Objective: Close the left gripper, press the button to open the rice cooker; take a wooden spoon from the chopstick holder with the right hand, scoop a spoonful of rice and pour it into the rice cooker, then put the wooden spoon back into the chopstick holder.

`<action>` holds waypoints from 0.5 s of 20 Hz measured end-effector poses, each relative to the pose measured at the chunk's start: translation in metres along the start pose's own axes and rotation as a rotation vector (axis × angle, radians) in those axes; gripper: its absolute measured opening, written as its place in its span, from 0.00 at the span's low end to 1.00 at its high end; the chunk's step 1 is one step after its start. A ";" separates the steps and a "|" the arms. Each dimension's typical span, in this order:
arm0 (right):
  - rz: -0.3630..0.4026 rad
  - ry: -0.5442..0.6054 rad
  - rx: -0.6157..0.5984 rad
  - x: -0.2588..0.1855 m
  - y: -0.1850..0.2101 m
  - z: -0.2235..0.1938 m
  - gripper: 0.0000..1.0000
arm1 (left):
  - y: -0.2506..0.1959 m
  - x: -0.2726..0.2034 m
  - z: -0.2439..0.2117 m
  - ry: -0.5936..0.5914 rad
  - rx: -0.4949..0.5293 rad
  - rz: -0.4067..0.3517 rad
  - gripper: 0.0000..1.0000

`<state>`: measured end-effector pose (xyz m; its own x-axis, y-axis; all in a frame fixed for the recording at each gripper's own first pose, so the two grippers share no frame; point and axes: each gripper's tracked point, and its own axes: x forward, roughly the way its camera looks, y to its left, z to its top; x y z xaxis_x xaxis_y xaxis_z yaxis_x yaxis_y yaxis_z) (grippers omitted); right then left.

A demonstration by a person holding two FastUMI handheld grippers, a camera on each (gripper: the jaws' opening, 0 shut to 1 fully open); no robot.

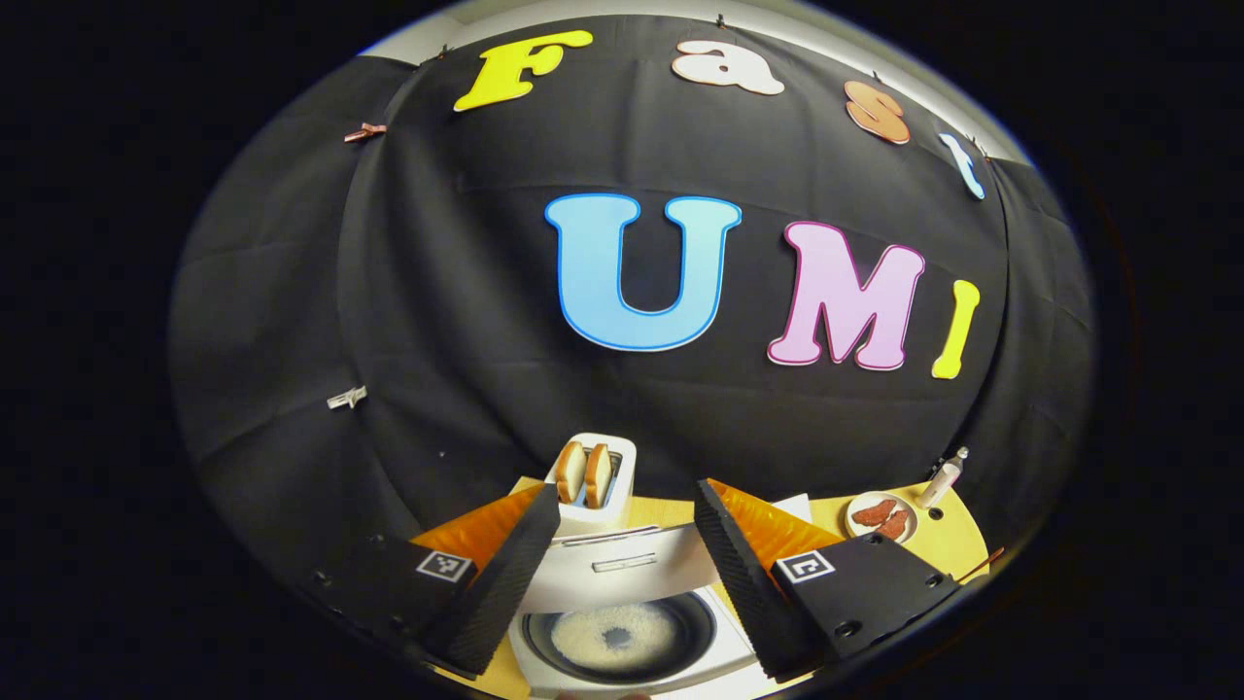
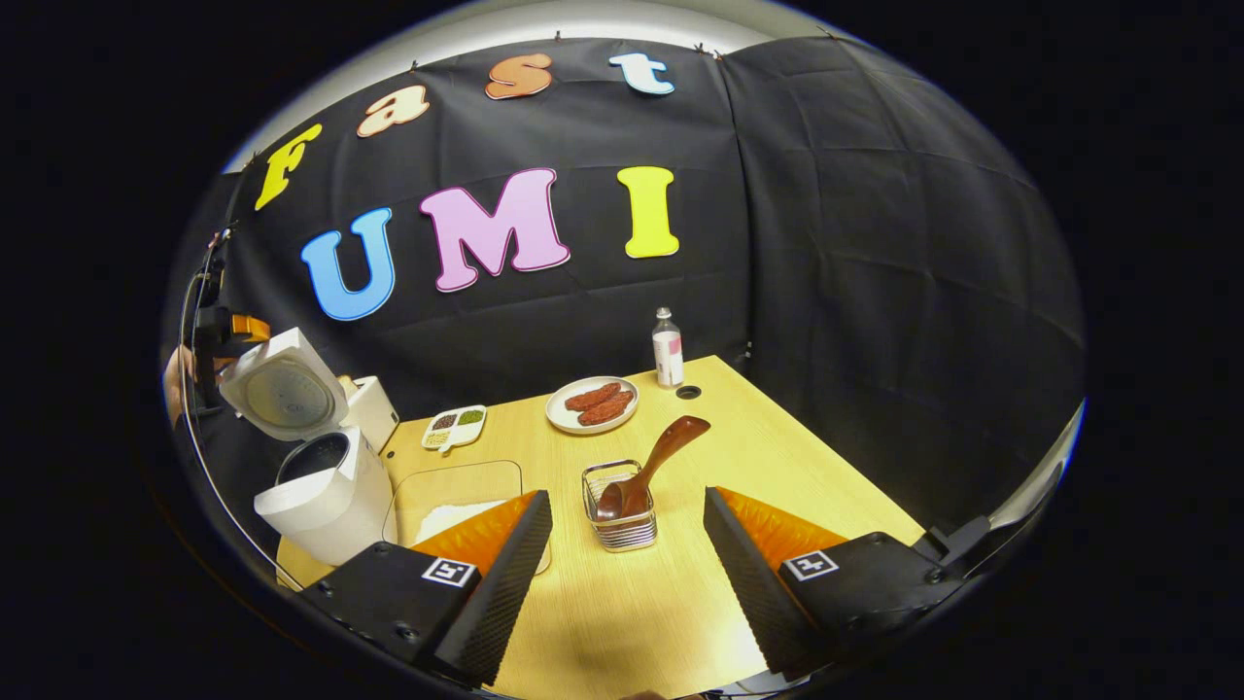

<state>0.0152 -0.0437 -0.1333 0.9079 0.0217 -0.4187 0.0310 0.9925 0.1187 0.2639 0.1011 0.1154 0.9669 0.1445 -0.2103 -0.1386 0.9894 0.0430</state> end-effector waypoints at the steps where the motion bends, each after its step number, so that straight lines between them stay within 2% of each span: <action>1: -0.008 0.009 0.006 0.001 -0.004 -0.004 0.99 | -0.002 -0.006 -0.009 0.012 -0.010 0.005 0.99; 4: 0.006 0.046 0.011 0.000 -0.004 -0.019 0.99 | -0.009 -0.021 -0.036 0.049 -0.017 0.024 0.99; 10: 0.100 0.107 -0.052 -0.010 0.017 -0.046 0.99 | -0.017 -0.035 -0.097 0.119 -0.037 0.044 0.99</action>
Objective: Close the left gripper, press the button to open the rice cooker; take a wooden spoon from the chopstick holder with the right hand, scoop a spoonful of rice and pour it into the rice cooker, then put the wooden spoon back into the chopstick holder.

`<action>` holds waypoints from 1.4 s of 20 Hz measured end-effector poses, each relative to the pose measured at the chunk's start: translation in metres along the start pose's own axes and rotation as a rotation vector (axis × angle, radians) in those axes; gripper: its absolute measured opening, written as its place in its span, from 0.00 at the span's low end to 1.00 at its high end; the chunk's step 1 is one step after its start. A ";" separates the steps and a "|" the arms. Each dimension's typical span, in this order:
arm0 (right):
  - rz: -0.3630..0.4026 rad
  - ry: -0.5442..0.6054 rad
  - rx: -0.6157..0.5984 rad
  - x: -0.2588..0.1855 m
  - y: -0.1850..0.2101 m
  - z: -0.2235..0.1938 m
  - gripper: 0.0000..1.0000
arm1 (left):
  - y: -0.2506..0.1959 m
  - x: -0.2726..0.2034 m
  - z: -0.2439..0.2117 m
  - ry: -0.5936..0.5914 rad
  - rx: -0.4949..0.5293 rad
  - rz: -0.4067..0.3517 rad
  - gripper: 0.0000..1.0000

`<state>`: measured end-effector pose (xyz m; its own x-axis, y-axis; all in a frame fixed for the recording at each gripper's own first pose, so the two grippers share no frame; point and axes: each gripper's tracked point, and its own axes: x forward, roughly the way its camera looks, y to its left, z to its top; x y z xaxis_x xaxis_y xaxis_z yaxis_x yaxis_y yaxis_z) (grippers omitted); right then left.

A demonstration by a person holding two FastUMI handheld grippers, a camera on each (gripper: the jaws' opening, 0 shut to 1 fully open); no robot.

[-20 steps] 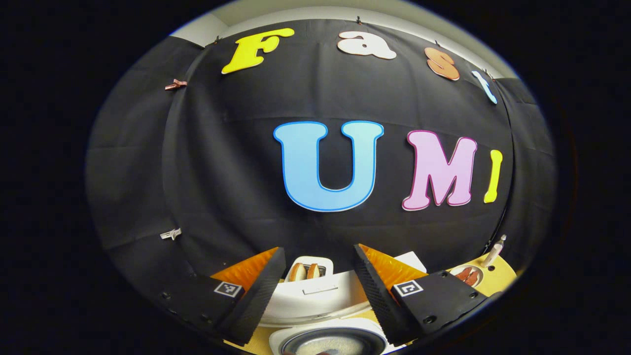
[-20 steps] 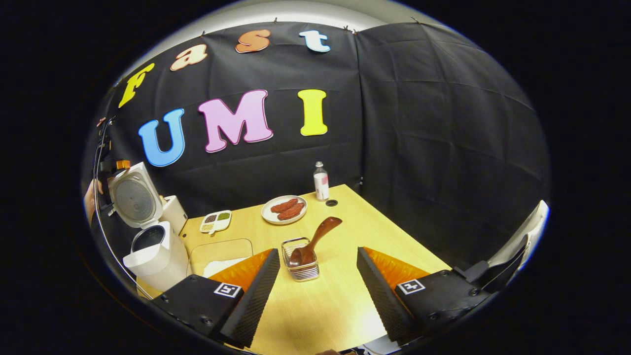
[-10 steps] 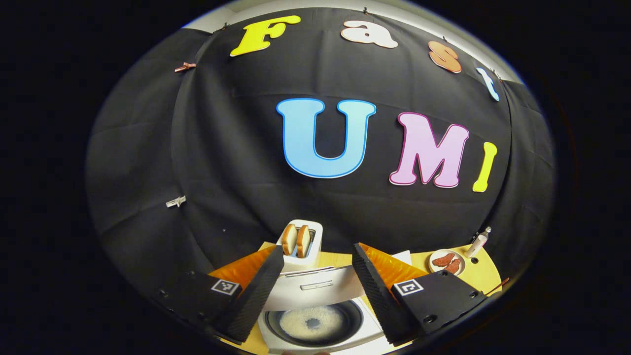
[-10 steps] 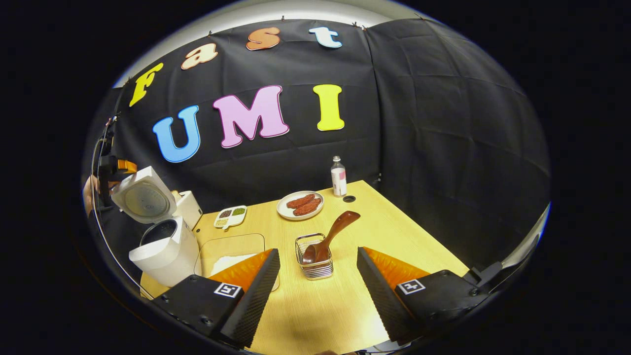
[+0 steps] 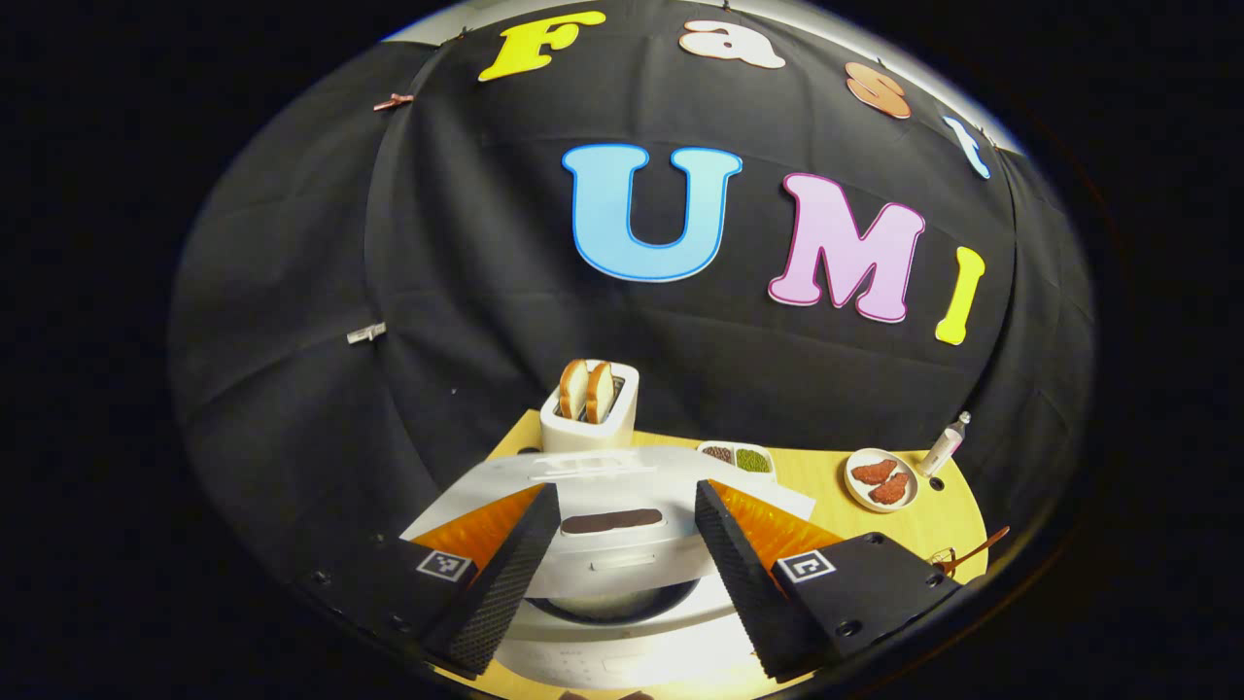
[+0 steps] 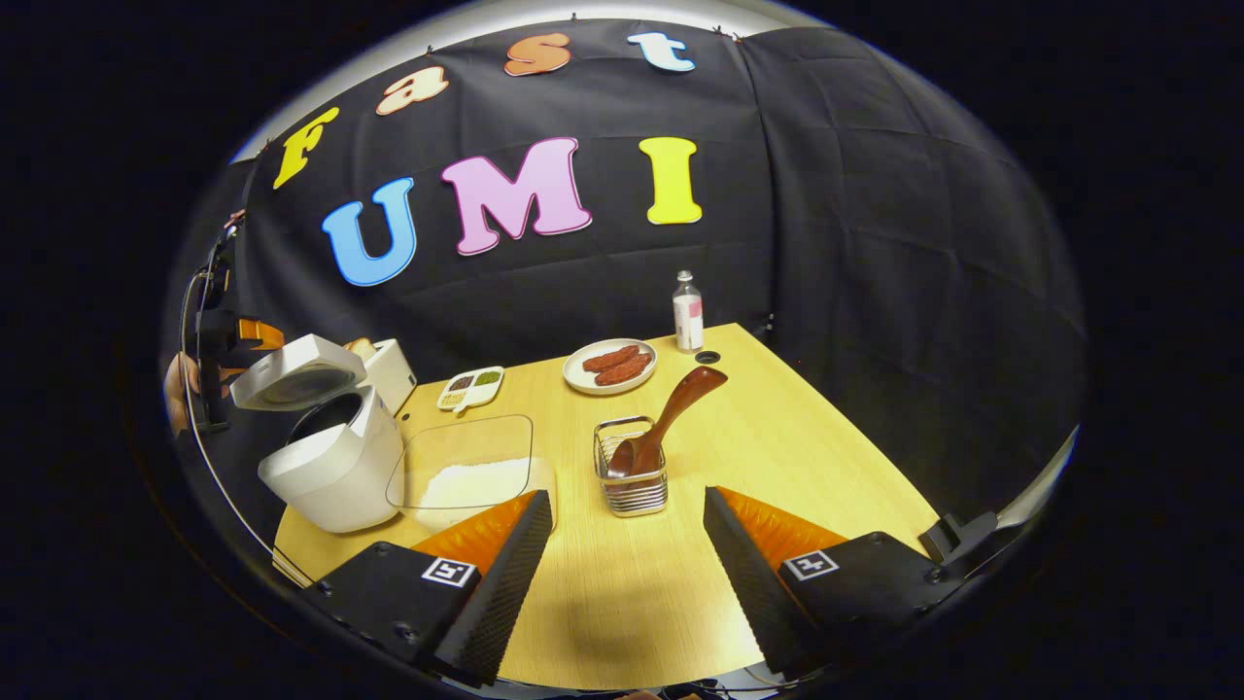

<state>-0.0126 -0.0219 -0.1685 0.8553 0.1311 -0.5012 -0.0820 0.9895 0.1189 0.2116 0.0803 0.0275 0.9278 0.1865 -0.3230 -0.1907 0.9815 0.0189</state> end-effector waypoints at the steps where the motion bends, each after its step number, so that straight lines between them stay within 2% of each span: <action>1: 0.015 0.009 -0.011 -0.001 0.005 -0.004 0.99 | -0.001 0.002 -0.009 0.009 0.009 0.001 0.99; 5: 0.053 0.027 -0.056 -0.009 0.015 -0.014 0.99 | 0.001 0.007 -0.043 0.043 0.021 0.016 0.98; 13: 0.052 0.053 -0.058 -0.010 0.014 -0.027 0.99 | 0.003 0.022 -0.104 0.088 0.082 0.022 0.99; 17: 0.052 0.053 -0.065 -0.008 0.017 -0.028 0.99 | 0.003 0.021 -0.107 0.043 0.066 0.010 1.00; 23: 0.030 0.006 -0.079 -0.002 0.025 -0.010 0.99 | 0.004 0.016 -0.101 -0.033 0.107 -0.002 1.00; 25: 0.013 -0.025 -0.080 -0.001 0.027 0.006 0.99 | 0.006 -0.003 -0.084 -0.115 0.106 0.008 0.97; 28: 0.011 -0.096 -0.083 -0.003 0.036 0.036 0.99 | -0.014 -0.047 -0.054 -0.237 0.100 -0.046 0.98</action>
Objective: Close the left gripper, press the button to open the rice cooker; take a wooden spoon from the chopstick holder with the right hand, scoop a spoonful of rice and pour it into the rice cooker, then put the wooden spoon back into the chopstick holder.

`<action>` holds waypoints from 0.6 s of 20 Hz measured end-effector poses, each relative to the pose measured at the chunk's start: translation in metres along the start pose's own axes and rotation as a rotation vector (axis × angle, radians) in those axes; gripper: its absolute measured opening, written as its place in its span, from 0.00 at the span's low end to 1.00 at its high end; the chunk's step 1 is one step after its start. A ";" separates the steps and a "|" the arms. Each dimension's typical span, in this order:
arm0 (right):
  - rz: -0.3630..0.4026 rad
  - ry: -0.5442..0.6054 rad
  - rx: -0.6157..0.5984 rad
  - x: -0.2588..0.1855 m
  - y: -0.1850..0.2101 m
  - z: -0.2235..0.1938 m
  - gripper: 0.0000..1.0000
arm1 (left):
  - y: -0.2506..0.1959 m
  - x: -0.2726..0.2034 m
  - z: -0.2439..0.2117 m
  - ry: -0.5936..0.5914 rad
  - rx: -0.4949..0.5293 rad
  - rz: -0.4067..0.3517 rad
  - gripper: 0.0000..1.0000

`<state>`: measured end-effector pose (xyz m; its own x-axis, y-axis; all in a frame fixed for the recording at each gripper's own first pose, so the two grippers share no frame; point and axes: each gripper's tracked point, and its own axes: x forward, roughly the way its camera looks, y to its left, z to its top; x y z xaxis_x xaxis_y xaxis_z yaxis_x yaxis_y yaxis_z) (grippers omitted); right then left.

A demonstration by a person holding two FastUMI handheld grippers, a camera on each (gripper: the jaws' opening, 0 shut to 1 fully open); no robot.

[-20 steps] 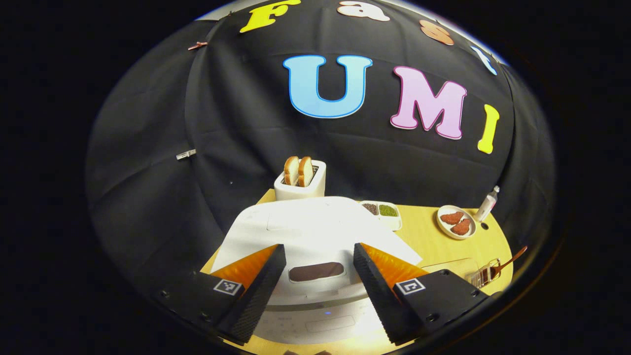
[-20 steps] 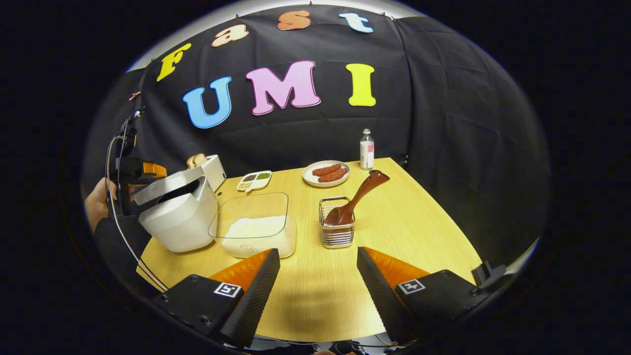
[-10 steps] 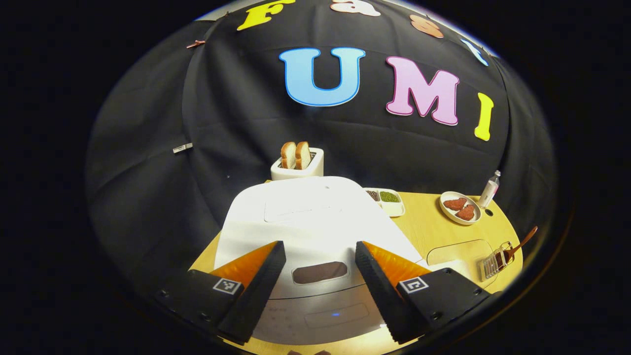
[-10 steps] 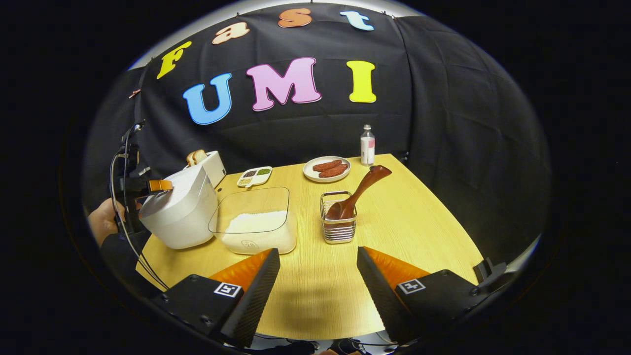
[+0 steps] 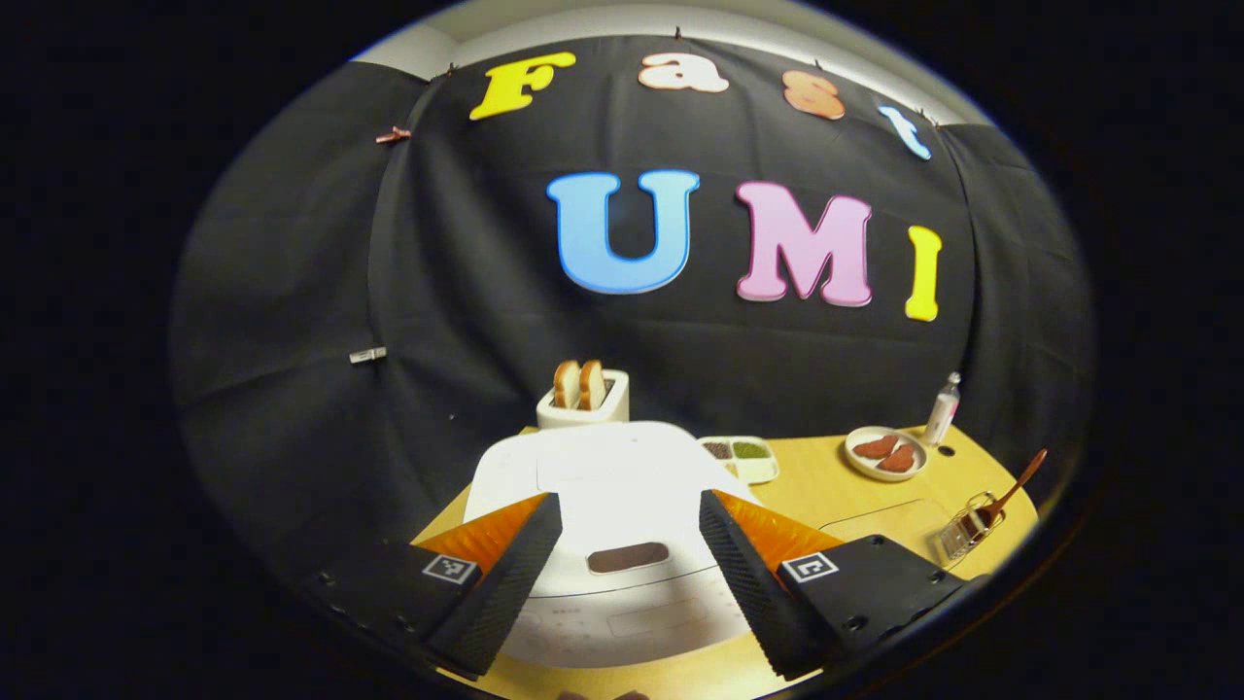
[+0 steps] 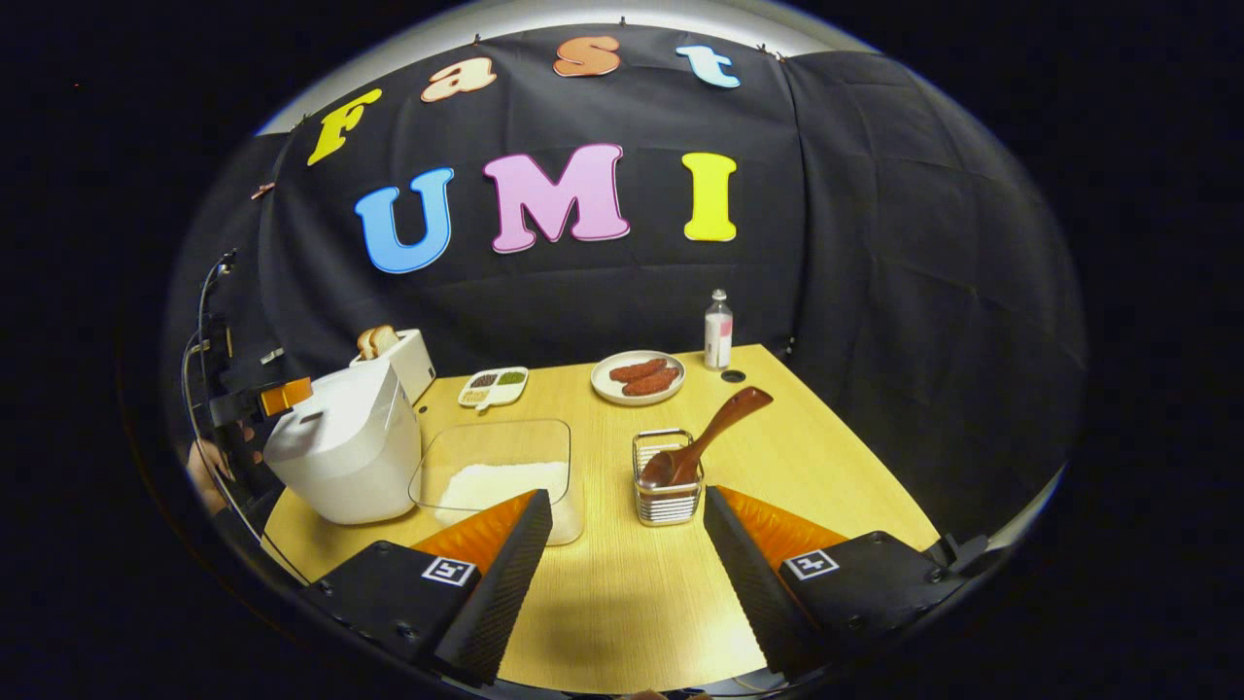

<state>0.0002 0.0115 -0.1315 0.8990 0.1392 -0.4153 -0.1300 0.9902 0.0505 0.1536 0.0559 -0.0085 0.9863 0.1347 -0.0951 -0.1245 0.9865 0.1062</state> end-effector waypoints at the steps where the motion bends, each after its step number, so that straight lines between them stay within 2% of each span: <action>1: 0.004 -0.027 -0.005 -0.001 0.002 0.012 0.99 | -0.007 -0.013 0.010 -0.020 0.009 -0.012 0.98; 6: 0.069 -0.178 -0.070 -0.034 0.008 0.067 0.99 | -0.049 -0.100 0.063 -0.133 0.036 -0.045 0.98; 9: 0.105 -0.297 -0.070 -0.072 -0.002 0.102 0.98 | -0.072 -0.149 0.079 -0.187 -0.003 -0.026 0.98; 12: 0.114 -0.366 -0.050 -0.102 -0.021 0.119 0.98 | -0.106 -0.179 0.081 -0.193 -0.024 -0.066 0.98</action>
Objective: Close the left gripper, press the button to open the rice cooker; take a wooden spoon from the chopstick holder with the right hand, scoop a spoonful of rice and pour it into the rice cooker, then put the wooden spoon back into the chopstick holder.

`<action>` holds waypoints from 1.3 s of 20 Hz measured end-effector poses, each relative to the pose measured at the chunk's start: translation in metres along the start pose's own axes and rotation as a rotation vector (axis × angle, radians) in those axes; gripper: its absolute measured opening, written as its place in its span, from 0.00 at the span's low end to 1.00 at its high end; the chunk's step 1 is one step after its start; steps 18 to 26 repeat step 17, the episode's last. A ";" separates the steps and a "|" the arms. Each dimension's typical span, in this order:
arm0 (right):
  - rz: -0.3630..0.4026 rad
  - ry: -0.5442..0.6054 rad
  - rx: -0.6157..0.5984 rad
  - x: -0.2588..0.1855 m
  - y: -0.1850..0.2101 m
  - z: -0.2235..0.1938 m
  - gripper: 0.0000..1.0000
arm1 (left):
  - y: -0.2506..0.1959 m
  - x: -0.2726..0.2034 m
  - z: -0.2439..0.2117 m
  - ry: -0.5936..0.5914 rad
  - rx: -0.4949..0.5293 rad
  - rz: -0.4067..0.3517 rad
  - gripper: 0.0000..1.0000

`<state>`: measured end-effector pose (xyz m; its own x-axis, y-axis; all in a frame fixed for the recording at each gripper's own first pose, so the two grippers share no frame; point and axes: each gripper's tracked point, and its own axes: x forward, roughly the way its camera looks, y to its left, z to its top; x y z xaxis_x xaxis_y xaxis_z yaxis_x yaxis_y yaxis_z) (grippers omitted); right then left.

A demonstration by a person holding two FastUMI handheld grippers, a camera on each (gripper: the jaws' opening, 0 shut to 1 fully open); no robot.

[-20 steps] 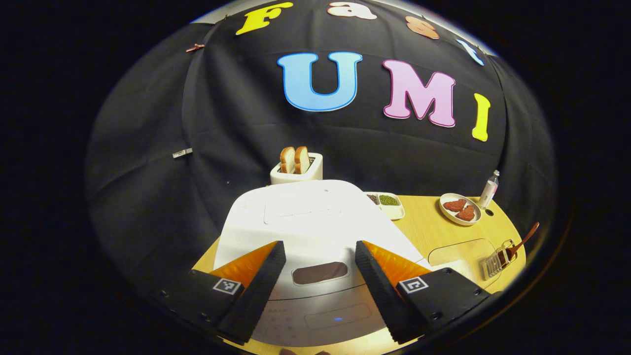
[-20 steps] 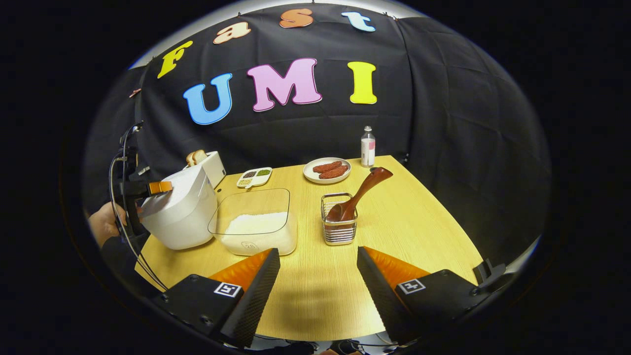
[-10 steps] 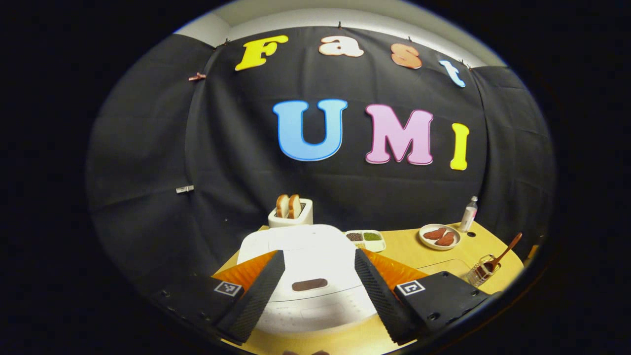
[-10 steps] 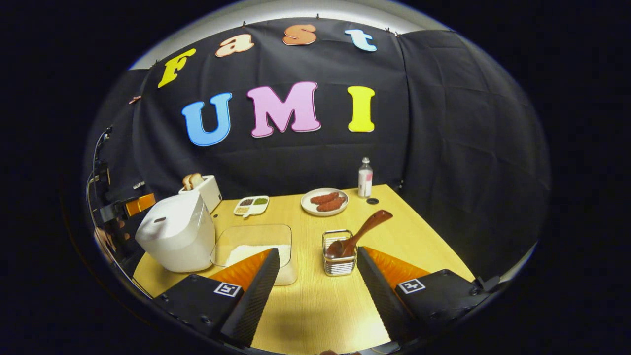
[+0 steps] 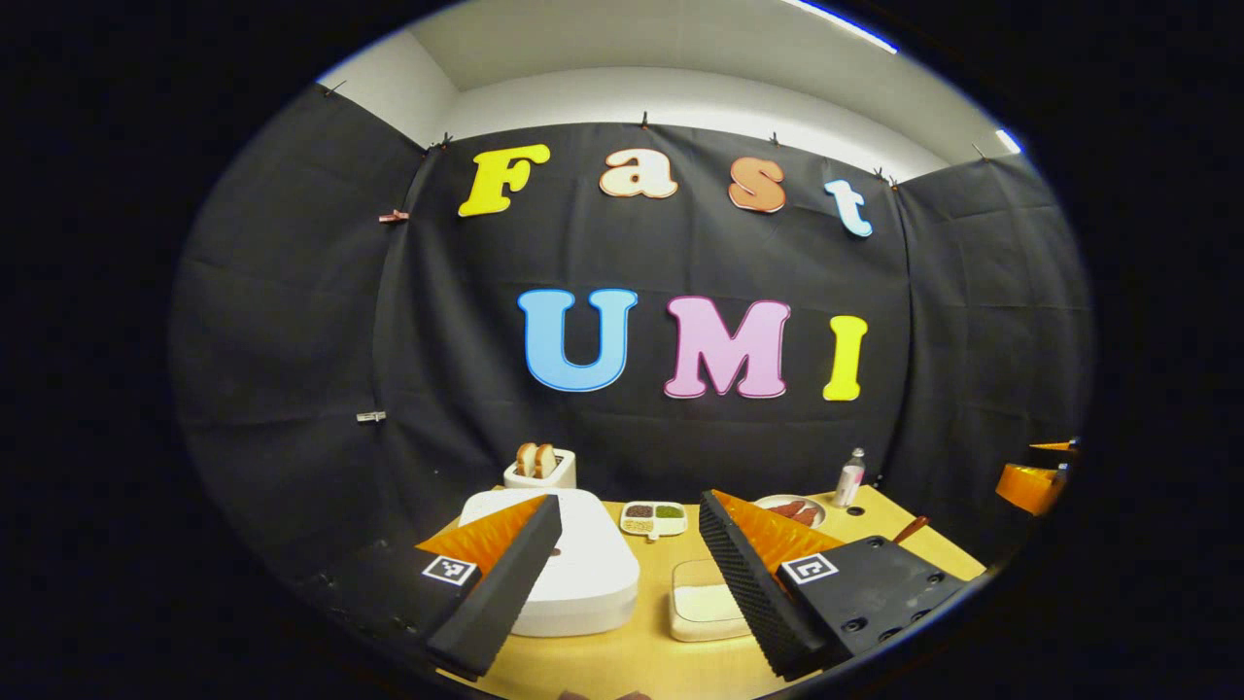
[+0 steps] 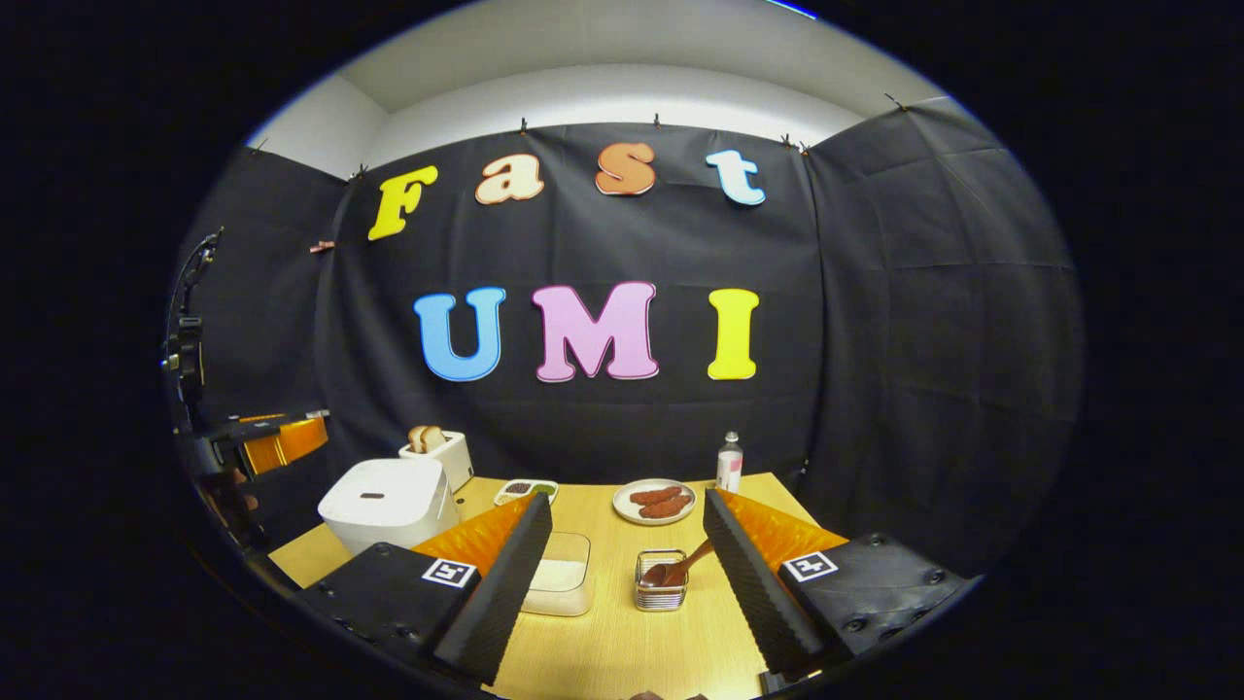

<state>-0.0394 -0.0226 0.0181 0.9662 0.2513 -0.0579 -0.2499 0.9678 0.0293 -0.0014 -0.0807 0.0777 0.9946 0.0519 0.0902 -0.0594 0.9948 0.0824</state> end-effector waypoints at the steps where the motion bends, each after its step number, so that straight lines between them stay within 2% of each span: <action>1: -0.005 -0.015 -0.004 -0.006 -0.009 0.004 0.98 | -0.005 -0.009 -0.004 0.010 -0.003 -0.001 0.98; 4: -0.021 -0.035 -0.020 -0.019 -0.030 0.004 0.98 | -0.019 -0.032 -0.013 0.025 -0.037 -0.005 0.98; 9: -0.066 -0.001 0.001 -0.028 -0.051 -0.007 0.98 | -0.017 -0.048 -0.027 0.063 -0.014 -0.010 0.98; 14: -0.082 0.020 0.023 -0.021 -0.042 -0.009 0.98 | 0.000 -0.046 -0.031 0.078 -0.014 0.004 0.98; 17: -0.096 0.032 0.020 -0.016 -0.032 -0.015 0.98 | 0.006 -0.040 -0.049 0.119 -0.004 -0.016 0.98; 26: -0.096 0.032 0.020 -0.016 -0.032 -0.015 0.98 | 0.006 -0.040 -0.049 0.119 -0.004 -0.016 0.98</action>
